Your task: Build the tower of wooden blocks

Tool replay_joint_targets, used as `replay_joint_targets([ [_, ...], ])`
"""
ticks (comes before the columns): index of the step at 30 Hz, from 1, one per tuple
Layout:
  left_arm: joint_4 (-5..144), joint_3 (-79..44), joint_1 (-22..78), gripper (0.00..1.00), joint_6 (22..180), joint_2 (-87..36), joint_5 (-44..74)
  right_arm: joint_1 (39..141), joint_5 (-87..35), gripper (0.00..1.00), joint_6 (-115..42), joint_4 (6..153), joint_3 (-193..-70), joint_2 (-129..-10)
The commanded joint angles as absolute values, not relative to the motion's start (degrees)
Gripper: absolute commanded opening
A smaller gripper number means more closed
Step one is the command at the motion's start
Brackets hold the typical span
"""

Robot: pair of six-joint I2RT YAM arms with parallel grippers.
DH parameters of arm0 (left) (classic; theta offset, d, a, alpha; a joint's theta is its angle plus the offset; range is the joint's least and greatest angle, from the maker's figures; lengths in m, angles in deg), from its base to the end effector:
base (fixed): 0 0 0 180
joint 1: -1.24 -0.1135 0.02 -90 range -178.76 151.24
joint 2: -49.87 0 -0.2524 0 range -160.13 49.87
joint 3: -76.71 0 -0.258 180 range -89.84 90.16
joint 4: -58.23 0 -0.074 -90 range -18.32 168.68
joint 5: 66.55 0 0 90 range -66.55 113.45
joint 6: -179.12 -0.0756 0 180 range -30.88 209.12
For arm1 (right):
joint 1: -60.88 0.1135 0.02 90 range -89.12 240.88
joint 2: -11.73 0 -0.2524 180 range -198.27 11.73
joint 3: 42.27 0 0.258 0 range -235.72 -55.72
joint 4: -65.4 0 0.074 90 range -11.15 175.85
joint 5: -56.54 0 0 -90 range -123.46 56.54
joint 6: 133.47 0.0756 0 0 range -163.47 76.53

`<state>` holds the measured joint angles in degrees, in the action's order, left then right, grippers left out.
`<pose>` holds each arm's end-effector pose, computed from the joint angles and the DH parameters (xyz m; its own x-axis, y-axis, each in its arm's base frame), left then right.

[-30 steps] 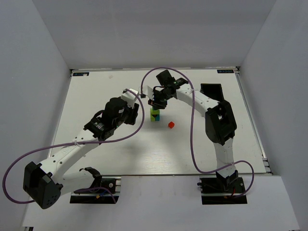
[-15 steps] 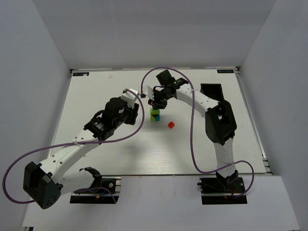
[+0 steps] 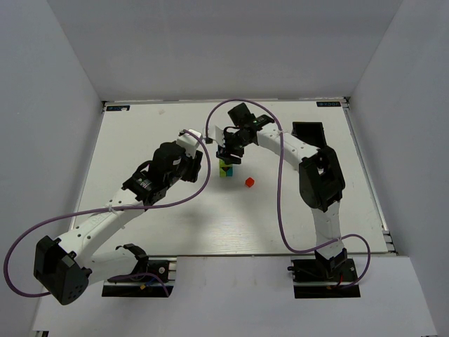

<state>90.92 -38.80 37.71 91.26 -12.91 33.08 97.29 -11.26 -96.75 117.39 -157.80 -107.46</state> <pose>0.2405 -0.1621 0.2692 -0.4312 0.2730 -0.8600 0.4549 0.8889 0.0540 0.3708 0.3090 0.1985 0.1808 -0.7888 -0.5874 -0.9638 -0.0229 -0.2658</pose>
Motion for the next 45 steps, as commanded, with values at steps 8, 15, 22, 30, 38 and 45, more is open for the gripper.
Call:
replay_joint_targets([
  [8, 90.49, -38.95, 37.37, 0.6, 91.23, -11.12, 33.12, 97.36, -11.75, 0.9, -96.74, 114.62, -155.13, -104.99],
  [15, 90.49, -38.95, 37.37, 0.61, 91.23, -11.12, 33.12, 96.66, -13.59, 0.9, -96.73, 111.81, -150.92, -99.63],
  [22, 90.49, -38.95, 37.37, 0.61, 91.23, -11.12, 33.65, 93.85, -16.84, 0.9, -97.87, 108.3, -140.9, -89.98],
  [30, 90.49, -39.48, 37.37, 0.17, 91.23, -10.6, 33.03, 87.96, -6.94, 0.42, -116.18, 108.02, -122.0, -81.52],
  [38, 90.49, -39.48, 37.37, 0.42, 91.23, -10.6, 33.65, 87.78, -1.72, 0.55, -129.69, 113.75, -121.55, -86.61],
  [45, 90.49, -39.48, 37.37, 0.49, 91.23, -11.12, 33.65, 88.22, -1.99, 0.63, -130.75, 112.07, -122.6, -89.16],
])
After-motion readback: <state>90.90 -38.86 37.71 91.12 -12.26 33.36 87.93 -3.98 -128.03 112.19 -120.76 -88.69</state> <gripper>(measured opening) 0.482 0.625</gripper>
